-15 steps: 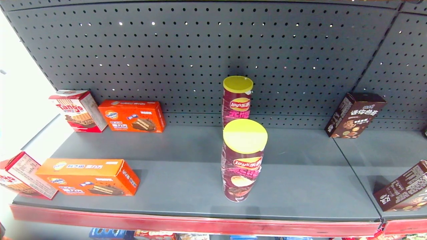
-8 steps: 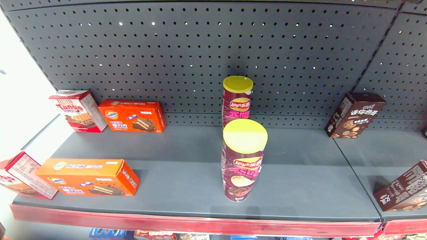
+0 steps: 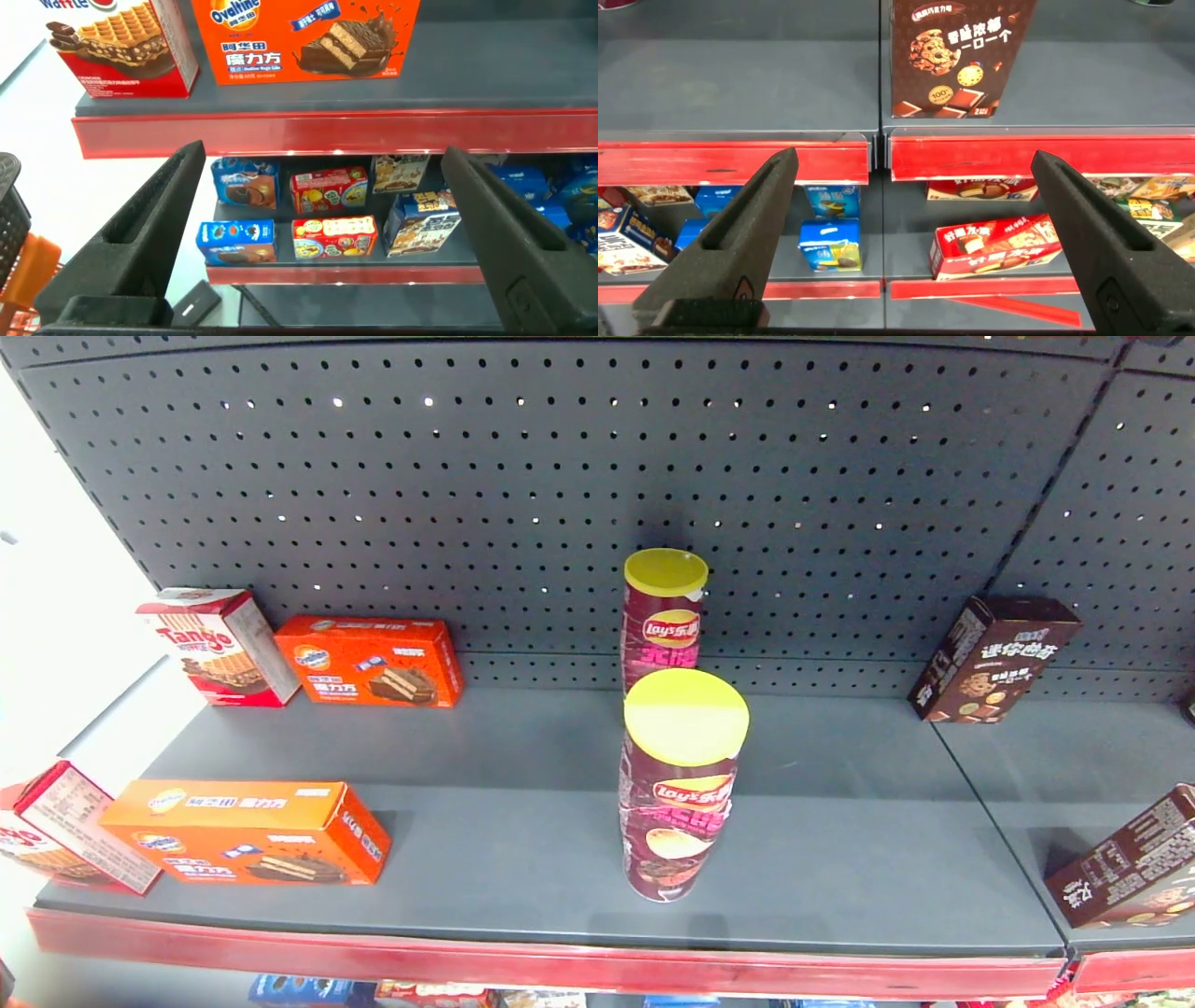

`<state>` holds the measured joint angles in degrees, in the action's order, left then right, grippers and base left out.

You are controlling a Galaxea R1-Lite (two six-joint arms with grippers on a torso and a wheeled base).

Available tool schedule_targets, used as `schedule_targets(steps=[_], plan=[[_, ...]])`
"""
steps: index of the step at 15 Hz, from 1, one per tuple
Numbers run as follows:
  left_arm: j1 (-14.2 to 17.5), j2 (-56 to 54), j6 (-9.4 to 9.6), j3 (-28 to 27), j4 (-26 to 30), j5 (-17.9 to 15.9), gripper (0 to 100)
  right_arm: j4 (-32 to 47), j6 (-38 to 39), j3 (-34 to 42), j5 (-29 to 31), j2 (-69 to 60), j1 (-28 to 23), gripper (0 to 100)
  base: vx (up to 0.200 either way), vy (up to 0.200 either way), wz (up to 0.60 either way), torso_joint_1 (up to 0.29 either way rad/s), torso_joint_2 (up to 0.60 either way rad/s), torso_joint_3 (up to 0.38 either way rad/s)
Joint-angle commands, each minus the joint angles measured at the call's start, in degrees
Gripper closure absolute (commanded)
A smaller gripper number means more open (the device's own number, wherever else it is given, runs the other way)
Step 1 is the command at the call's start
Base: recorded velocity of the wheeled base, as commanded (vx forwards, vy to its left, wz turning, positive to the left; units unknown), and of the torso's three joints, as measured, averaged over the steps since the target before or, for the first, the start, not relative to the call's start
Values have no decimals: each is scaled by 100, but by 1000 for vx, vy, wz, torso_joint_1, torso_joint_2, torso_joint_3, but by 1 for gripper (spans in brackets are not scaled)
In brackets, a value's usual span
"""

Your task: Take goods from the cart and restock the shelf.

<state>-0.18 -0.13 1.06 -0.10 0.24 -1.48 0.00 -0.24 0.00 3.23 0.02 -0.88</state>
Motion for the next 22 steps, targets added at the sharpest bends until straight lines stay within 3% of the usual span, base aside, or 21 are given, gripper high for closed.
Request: schedule_targets(steps=[1, 22], plan=[[1, 13, -1, 1, 2, -2, 0, -9, -2, 0, 2, -2, 0, 0, 0, 0, 0, 0, 0, 0], [1, 13, -1, 1, 2, 7, 0, 0, -2, 0, 2, -2, 0, 0, 0, 10, 0, 0, 0, 0]])
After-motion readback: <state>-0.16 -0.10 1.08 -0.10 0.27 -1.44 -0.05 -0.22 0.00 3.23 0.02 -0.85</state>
